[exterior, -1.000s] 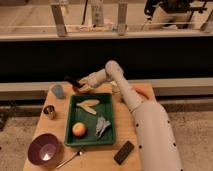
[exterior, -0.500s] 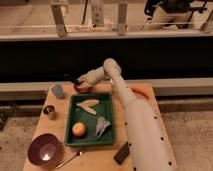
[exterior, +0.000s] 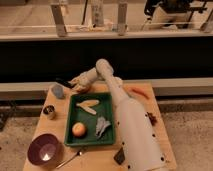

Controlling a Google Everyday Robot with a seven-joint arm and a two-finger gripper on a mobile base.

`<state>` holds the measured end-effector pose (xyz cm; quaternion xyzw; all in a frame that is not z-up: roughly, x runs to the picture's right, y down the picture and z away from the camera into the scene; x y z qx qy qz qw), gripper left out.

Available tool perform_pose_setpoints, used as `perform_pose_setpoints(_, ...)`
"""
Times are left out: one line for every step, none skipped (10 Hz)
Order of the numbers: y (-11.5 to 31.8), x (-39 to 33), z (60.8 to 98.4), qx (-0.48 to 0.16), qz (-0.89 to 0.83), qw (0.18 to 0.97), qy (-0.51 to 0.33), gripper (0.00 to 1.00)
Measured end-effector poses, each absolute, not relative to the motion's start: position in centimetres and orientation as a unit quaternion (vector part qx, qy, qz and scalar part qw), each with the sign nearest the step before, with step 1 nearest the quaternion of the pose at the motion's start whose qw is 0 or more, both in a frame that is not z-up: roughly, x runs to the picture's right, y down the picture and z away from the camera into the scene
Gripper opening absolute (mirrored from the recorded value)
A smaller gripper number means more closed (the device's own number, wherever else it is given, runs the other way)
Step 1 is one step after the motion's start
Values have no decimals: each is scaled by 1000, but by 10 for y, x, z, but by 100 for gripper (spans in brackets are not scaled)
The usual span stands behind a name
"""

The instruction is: Wipe red bowl with brush

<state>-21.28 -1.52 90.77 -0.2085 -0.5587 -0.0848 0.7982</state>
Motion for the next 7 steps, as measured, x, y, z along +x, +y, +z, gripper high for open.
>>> perform_pose_setpoints(-10, -207, 901, -209, -87, 796, -562, 0)
perform_pose_setpoints(-7, -198, 897, -209, -86, 796, -562, 0)
perform_pose_setpoints(-4, -186, 894, -211, -84, 797, -560, 0)
perform_pose_setpoints(-3, -176, 895, -211, -79, 799, -557, 0)
perform_pose_setpoints(-2, -160, 895, -212, -72, 803, -552, 0)
perform_pose_setpoints(-4, -145, 896, -207, -63, 809, -547, 0)
perform_pose_setpoints(-8, -135, 898, -200, -56, 814, -543, 0)
